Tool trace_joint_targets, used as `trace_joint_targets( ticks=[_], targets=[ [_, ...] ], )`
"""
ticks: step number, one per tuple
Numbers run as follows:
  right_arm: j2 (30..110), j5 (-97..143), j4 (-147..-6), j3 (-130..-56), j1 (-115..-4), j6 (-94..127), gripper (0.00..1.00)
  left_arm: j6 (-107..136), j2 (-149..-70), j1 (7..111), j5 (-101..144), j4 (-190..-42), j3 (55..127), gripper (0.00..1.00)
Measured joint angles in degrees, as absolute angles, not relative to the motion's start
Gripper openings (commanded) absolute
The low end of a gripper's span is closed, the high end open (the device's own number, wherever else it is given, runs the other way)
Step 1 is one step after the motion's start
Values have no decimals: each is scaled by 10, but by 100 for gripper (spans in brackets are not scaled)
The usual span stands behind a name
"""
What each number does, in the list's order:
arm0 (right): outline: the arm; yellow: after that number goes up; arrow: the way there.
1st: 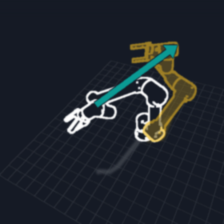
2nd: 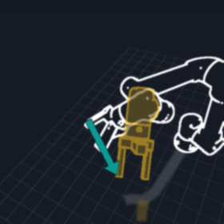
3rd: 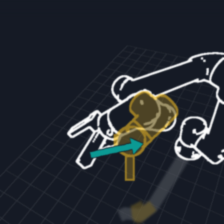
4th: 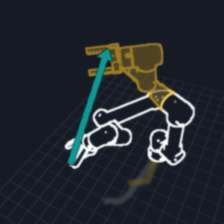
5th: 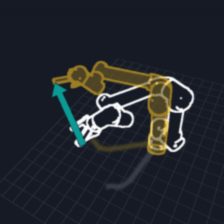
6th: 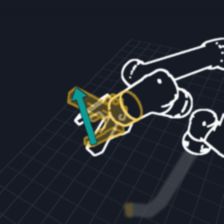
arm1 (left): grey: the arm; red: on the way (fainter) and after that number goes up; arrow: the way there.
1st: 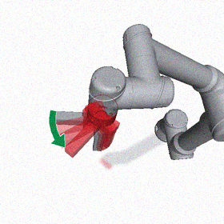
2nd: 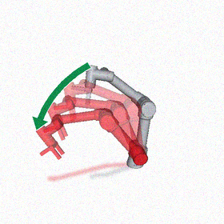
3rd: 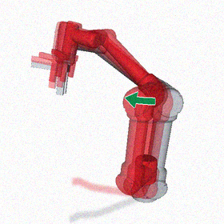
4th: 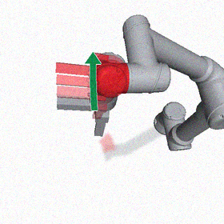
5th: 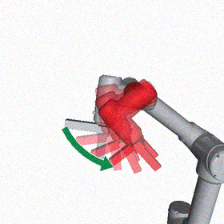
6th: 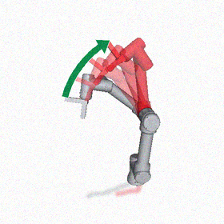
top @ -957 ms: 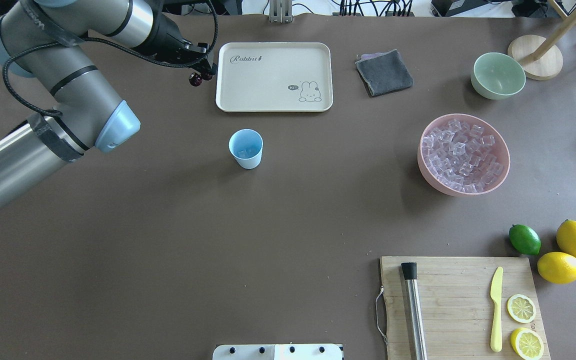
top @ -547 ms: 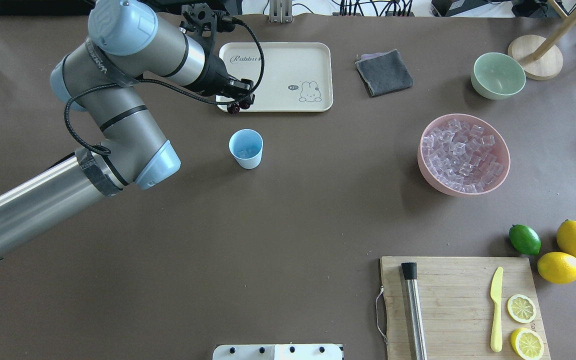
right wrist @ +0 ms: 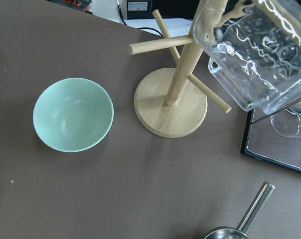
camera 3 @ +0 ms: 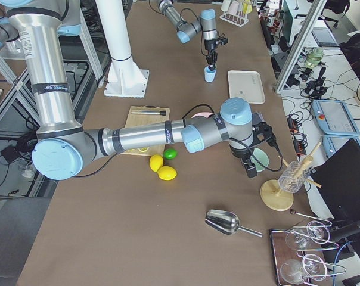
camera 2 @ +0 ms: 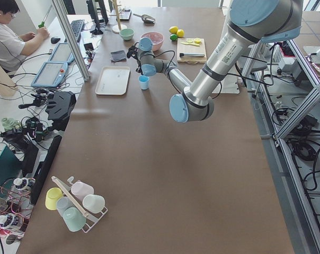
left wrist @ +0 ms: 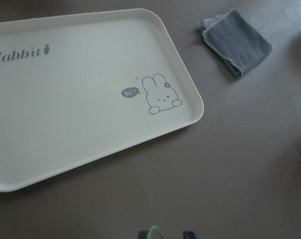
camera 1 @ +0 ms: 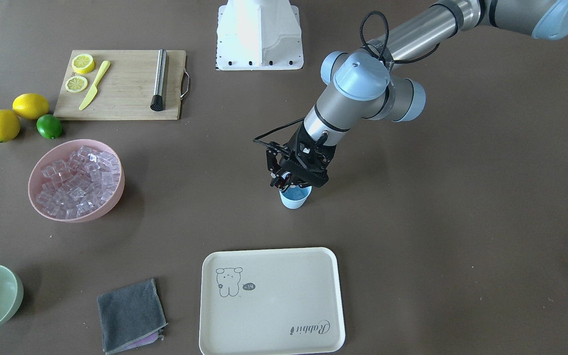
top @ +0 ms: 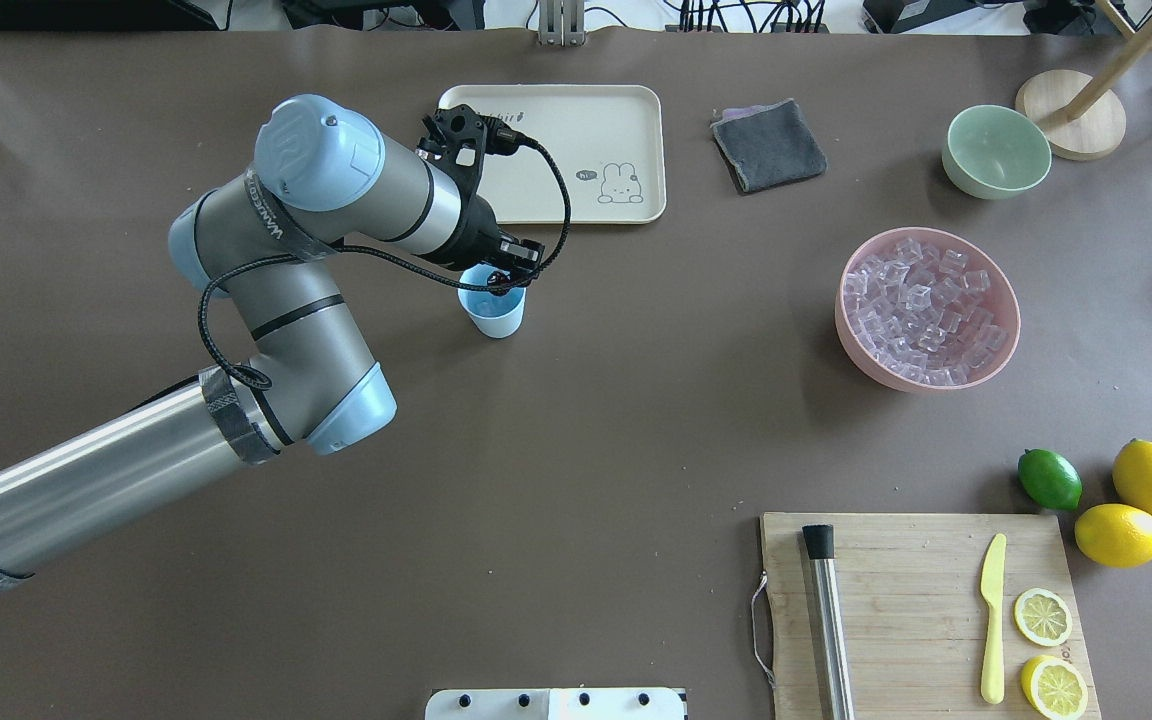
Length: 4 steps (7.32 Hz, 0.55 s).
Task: Put ice and cherries in cup
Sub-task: 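Lower the cherries into the blue cup and open the left gripper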
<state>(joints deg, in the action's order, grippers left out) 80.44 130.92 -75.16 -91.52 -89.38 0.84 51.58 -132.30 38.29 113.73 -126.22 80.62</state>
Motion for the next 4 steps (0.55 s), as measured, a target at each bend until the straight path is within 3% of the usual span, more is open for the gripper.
trace_joint_targets(
  ticks=[2,3,4],
  targets=[
    [805,1308,-751,-912,-894,8,100,513,-1313,386,1138,-1264,806,5],
    [804,1308,-751,-911,-894,8,100,513,-1309,389,1141,-1265,807,88],
    [804,1308,-751,-911,-894,8,100,511,-1305,392,1143,-1266,808,98]
  ],
)
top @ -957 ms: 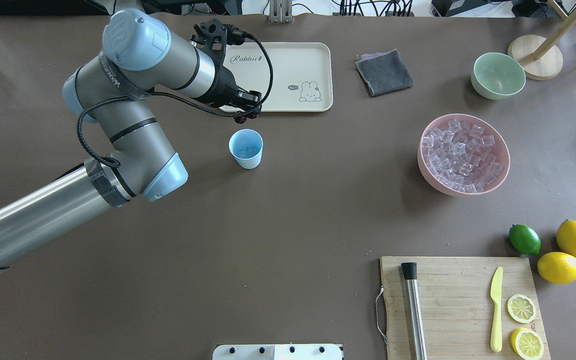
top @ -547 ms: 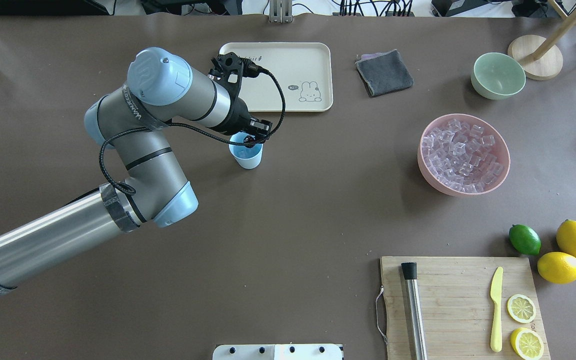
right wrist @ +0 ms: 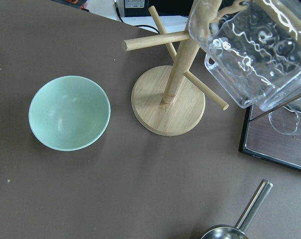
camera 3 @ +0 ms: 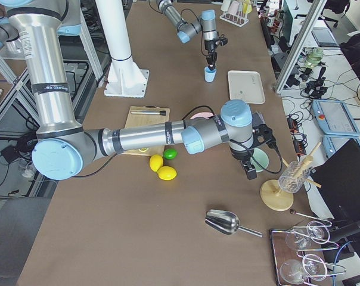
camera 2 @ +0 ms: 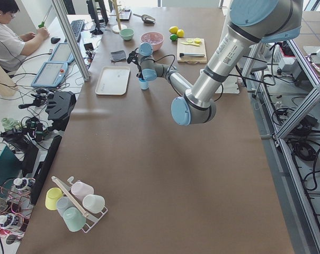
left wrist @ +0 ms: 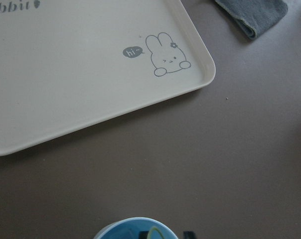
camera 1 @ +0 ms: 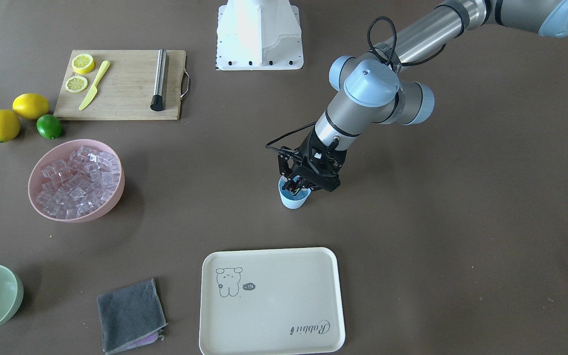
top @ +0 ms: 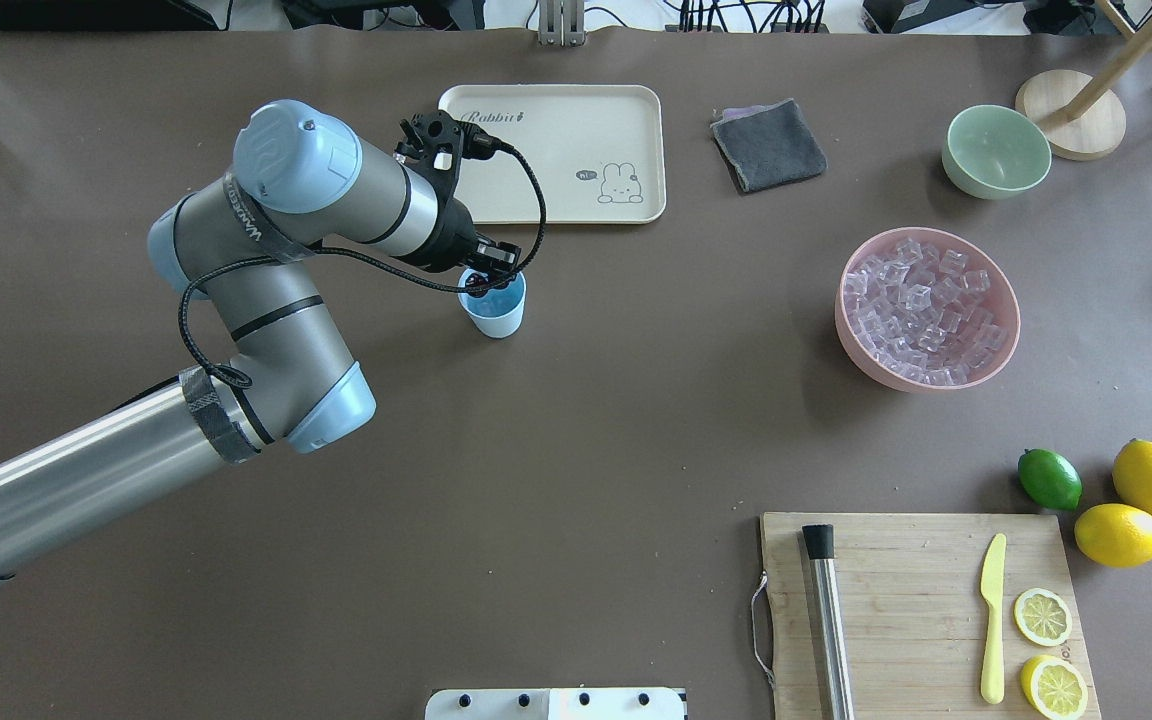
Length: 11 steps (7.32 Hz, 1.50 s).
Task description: Put ice and cherries in cup
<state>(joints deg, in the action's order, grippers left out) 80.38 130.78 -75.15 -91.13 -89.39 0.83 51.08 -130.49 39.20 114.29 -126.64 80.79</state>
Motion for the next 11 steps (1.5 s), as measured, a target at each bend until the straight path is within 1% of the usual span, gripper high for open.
trace_joint_targets(
  ticks=[3,5,7,9,11],
  targets=[
    [803,1307,-751,-911,-894,8,100,499,-1292,406,1148,-1278,816,98],
    [805,1305,-752,-911,-895,8,100,497,-1280,466,1219,-1260,827,98],
    [806,1304,-771,-911,-894,9,100,492,-1248,543,1276,-1244,832,98],
    [802,1307,-828,-914,-894,18,100,454,-1231,618,1314,-1181,835,98],
    [802,1310,-853,-910,-894,51,100,318,-1224,692,1331,-1066,837,98]
  ],
)
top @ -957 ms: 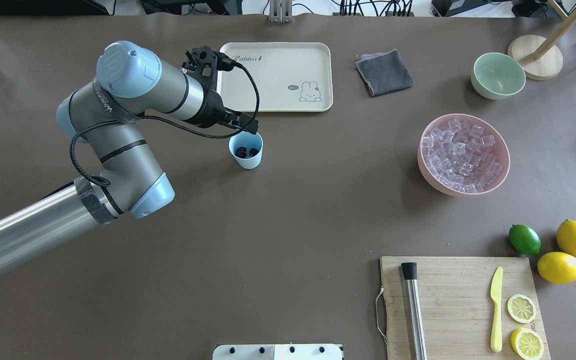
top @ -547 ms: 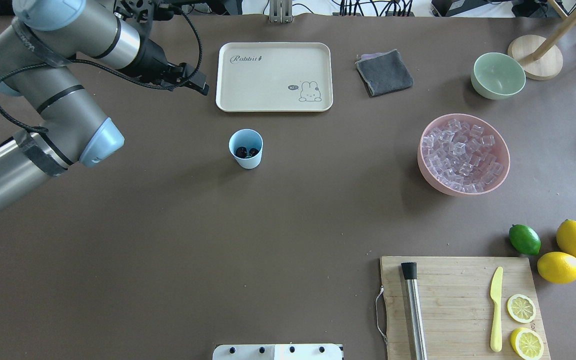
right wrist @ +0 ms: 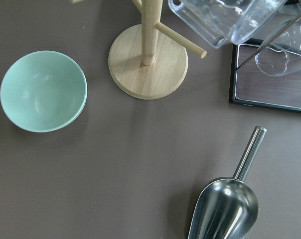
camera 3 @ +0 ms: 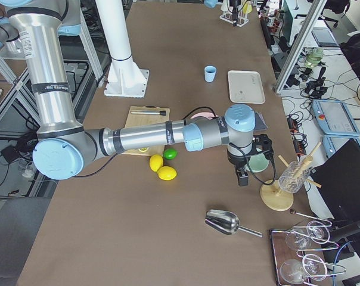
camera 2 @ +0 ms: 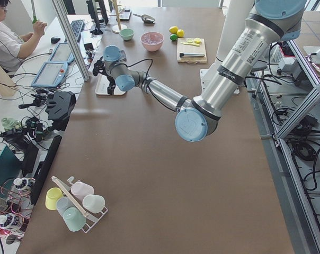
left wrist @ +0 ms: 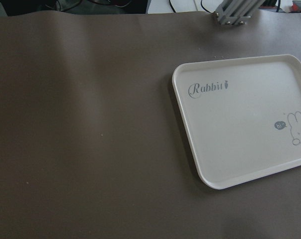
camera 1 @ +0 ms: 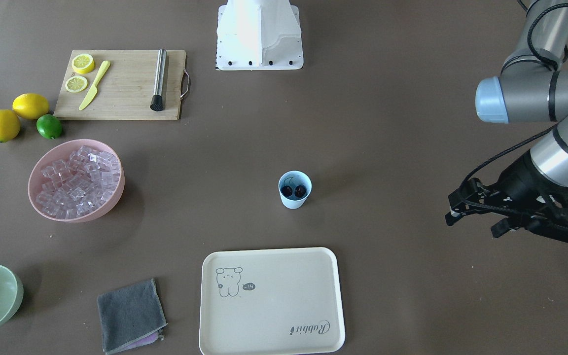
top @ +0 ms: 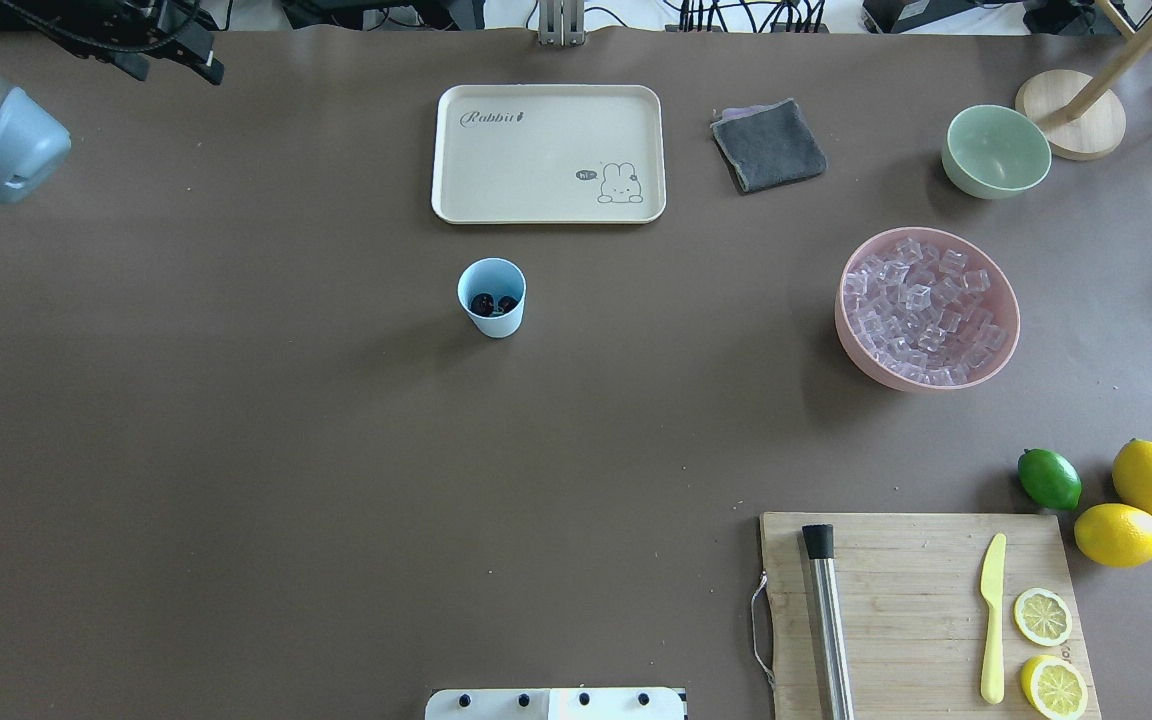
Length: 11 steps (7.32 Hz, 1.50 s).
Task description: Put ice and cherries in cup
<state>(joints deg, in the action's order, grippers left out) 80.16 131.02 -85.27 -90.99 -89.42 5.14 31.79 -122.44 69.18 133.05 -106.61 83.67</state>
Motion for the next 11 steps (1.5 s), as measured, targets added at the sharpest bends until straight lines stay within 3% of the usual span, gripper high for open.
trace_joint_targets(
  ticks=[7,11],
  targets=[
    [809,1340,-847,-911,-886,90,100,168,-1180,830,1328,-954,784,98],
    [809,1339,-846,-918,-872,89,100,120,-1135,857,1329,-908,822,98]
  ],
)
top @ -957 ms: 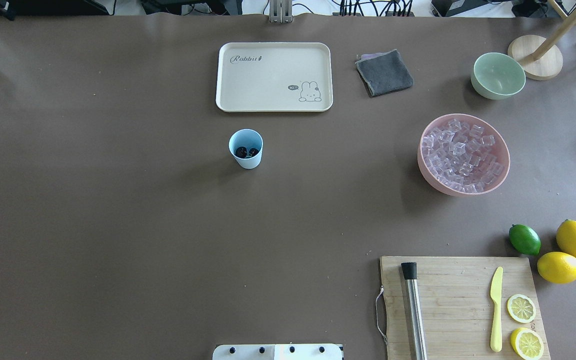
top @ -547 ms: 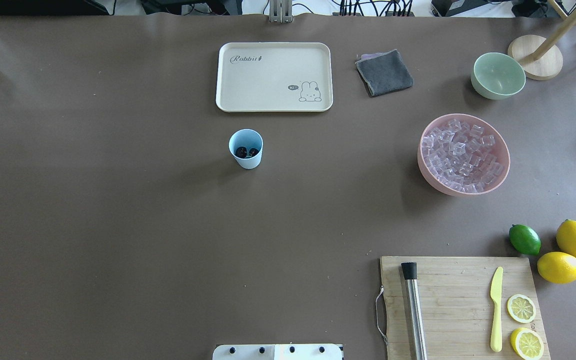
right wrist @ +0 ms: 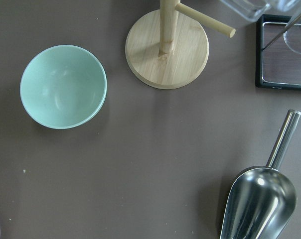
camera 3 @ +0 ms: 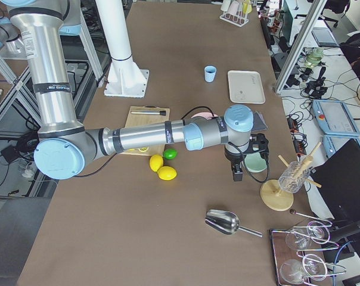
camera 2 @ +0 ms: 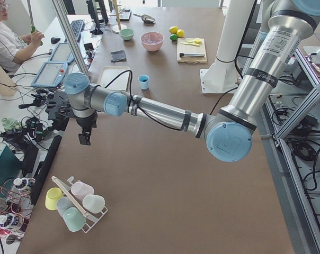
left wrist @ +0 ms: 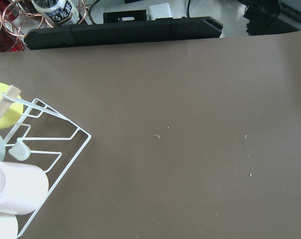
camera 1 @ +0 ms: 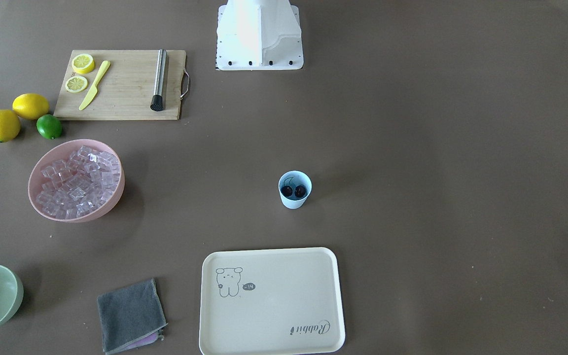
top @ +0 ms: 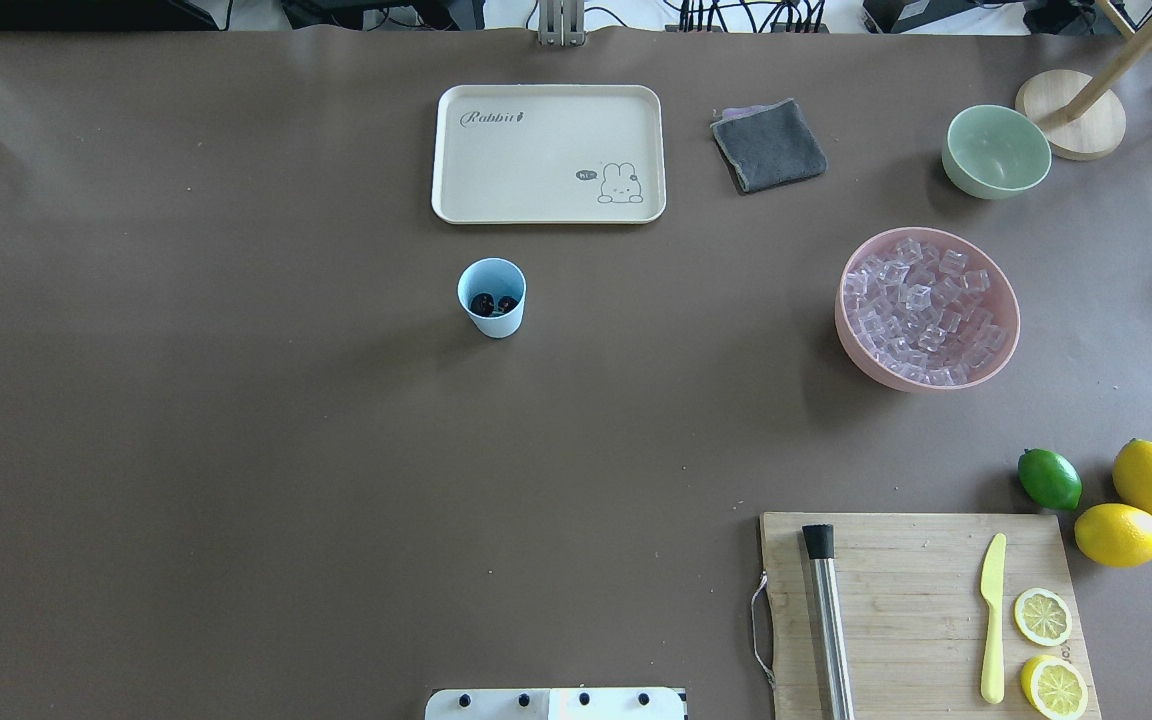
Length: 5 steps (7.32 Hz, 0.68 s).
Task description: Put ice and cherries in cup
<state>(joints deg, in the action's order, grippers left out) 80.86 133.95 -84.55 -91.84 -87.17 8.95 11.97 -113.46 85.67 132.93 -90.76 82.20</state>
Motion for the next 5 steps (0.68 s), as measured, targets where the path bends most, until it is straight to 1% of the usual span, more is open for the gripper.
trace_joint_targets(
  ticks=[3,5],
  targets=[
    [810,1338,-845,-922,-871,88,100,119,-1042,861,1332,-904,911,98],
    [813,1336,-845,-925,-871,88,100,118,-1011,862,1333,-902,953,98]
  ],
)
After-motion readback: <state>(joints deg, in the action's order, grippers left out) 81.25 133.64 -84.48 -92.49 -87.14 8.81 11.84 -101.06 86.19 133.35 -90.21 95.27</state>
